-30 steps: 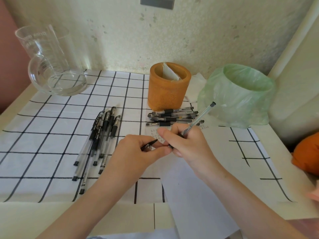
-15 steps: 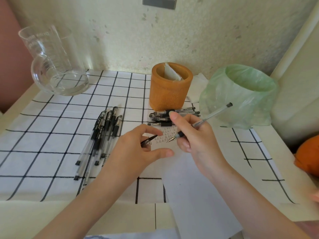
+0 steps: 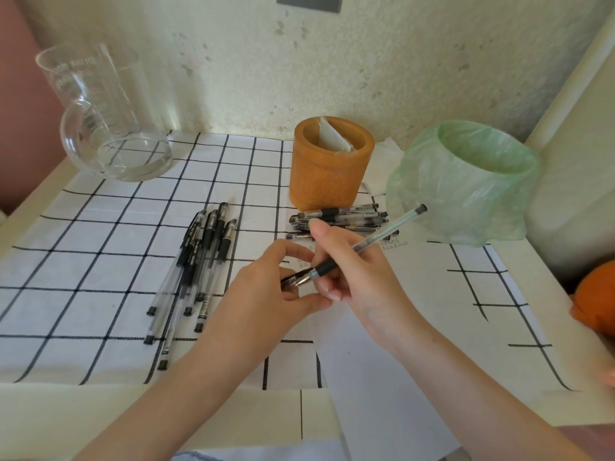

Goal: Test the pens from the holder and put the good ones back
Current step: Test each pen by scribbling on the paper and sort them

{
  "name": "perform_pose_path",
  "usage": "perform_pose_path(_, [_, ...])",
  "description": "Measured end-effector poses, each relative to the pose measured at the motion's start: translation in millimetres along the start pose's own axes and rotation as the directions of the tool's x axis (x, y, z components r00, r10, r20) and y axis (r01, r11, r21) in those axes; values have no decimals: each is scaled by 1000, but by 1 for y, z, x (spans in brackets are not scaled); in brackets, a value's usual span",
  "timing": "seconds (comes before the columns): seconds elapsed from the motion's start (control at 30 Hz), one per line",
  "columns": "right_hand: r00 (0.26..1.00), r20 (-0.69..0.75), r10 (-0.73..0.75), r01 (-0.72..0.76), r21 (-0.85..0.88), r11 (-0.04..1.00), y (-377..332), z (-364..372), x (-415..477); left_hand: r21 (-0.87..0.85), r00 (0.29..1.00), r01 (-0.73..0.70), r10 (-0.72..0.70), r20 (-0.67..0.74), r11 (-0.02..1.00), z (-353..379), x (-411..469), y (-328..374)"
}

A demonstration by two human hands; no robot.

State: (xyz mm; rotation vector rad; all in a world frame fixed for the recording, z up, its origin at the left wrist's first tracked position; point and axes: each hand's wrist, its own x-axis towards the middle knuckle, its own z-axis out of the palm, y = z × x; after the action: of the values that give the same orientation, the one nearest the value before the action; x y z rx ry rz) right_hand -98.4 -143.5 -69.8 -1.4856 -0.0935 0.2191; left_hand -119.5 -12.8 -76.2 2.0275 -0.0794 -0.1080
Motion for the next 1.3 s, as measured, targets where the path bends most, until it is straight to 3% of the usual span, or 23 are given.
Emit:
perform_pose_path(0.23, [995,-46,-87,81,-107,991,3,3,-2,44,1000,-14,15,-13,999,5,1,-2])
perform_pose_path(0.43, [999,50,15,-17,38,999,-5,-7,-1,-7,1000,-1,1,-21,1000,1,3,-4])
perform_pose_path(0.77, [996,86,-35,39,-47,998,-6,-10,-3,47,996,-32,35,-80,998,0,5,-12])
perform_pose_path(0.9, [996,72,57,-55,-23,998,-2,-7,0,20,998,-32,33,-53,999,1,8,-6])
perform_pose_path(1.03, [986,34,160,-164,177,970,-5,-16,4,141,997,-25,34,-67,990,-4,9,-3])
perform_pose_path(1.13, [972,-118,201,-153,328,932,-10,-33,14,280,995,51,-26,-91,959,-16,4,-5])
perform_pose_path(1.2, [947,-185,261,-172,394,903,-8,-41,21,489,989,61,12,-145,870,-23,1,-12])
perform_pose_path(1.3, [934,-161,320,-202,503,840,-5,-46,29,714,979,129,26,-202,688,-29,-3,-23])
